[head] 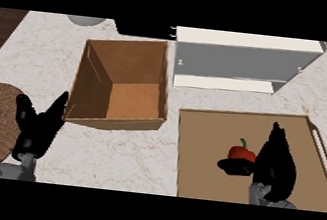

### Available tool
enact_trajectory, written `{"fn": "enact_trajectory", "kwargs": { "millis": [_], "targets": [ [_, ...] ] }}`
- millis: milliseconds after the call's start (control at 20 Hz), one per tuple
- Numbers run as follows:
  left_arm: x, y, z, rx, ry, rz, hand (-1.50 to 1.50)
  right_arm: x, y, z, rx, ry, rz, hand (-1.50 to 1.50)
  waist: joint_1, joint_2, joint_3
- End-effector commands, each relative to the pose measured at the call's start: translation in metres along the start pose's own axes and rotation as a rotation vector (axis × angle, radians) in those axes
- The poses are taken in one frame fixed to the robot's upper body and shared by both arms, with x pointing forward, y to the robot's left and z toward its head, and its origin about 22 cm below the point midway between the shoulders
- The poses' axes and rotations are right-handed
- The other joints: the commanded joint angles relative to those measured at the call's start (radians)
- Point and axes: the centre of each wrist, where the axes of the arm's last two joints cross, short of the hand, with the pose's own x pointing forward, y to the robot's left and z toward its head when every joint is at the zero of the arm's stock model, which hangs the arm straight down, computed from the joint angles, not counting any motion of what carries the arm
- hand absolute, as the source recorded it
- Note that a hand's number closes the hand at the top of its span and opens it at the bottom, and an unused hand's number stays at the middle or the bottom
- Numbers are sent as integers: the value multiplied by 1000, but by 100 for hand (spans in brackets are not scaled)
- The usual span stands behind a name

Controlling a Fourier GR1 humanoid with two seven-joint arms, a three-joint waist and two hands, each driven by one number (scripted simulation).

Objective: Pick the bell pepper from the tray and place it in the tiered shelf

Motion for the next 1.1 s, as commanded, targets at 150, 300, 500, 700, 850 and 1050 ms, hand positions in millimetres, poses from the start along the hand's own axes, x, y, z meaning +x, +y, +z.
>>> {"fn": "enact_trajectory", "kwargs": {
  "millis": [150,300,500,700,850,1050],
  "targets": [
    [-1,5,0,-7,-5,-1,0,-5,14,-9,-32,215,83,-150,-5,0,0],
    [-2,-2,-2,-1,-7,-18,0,-14,17,-24,-41,182,88,-150,-7,0,1],
    [-5,12,13,-8,2,2,0,-11,2,-25,-44,174,43,-150,-4,-2,1],
    [4,-4,9,1,14,4,0,-10,34,-21,-49,155,25,-150,-3,-1,1],
    [4,-7,-1,-6,9,21,0,-21,44,-36,-55,149,36,-150,-4,0,1],
    [-7,-13,5,-3,-6,-6,0,-11,51,-44,183,80,186,150,2,2,1]
  ]
}}
